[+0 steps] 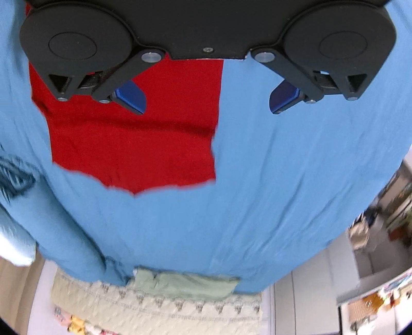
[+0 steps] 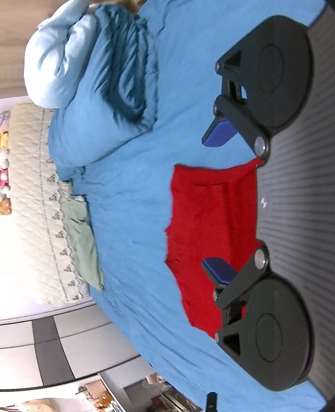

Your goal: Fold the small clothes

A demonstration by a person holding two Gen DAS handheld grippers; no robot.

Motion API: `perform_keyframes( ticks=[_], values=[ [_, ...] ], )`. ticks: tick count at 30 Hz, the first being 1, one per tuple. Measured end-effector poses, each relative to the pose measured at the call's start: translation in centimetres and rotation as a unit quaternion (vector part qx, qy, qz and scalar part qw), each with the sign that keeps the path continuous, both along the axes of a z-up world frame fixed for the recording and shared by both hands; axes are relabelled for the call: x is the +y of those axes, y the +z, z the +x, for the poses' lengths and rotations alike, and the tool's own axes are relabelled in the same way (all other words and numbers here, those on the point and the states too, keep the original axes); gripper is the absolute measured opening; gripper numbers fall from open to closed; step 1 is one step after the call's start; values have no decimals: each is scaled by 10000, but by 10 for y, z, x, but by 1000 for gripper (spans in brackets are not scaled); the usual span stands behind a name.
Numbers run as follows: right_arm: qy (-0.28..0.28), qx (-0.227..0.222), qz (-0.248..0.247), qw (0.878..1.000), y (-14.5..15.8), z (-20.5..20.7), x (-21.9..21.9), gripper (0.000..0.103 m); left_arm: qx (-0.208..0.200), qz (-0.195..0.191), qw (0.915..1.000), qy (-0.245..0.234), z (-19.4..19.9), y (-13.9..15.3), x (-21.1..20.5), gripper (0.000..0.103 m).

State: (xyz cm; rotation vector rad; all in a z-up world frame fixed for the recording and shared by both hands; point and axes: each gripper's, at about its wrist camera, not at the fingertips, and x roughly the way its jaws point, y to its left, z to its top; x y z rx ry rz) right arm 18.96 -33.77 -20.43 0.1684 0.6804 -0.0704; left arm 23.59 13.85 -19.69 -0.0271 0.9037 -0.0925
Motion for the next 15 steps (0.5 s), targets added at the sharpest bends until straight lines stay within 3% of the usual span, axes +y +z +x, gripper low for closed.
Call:
perform_keyframes(
  ticks=[3,6,10,15],
  values=[
    [-75,291,121,9995,4,-40,-3,103,399,-47,9991,105,-41,-13,5,103],
    [-141,697,130,9974,-10,-76,2,103,727,-64,9971,214,-74,-36,9,100],
    [-219,1232,30,9921,-47,-109,12,103,1220,-269,9918,272,-102,-75,12,86],
    [-391,1845,81,9820,-102,-133,20,103,1499,-398,9871,396,-118,-116,9,76]
  ],
)
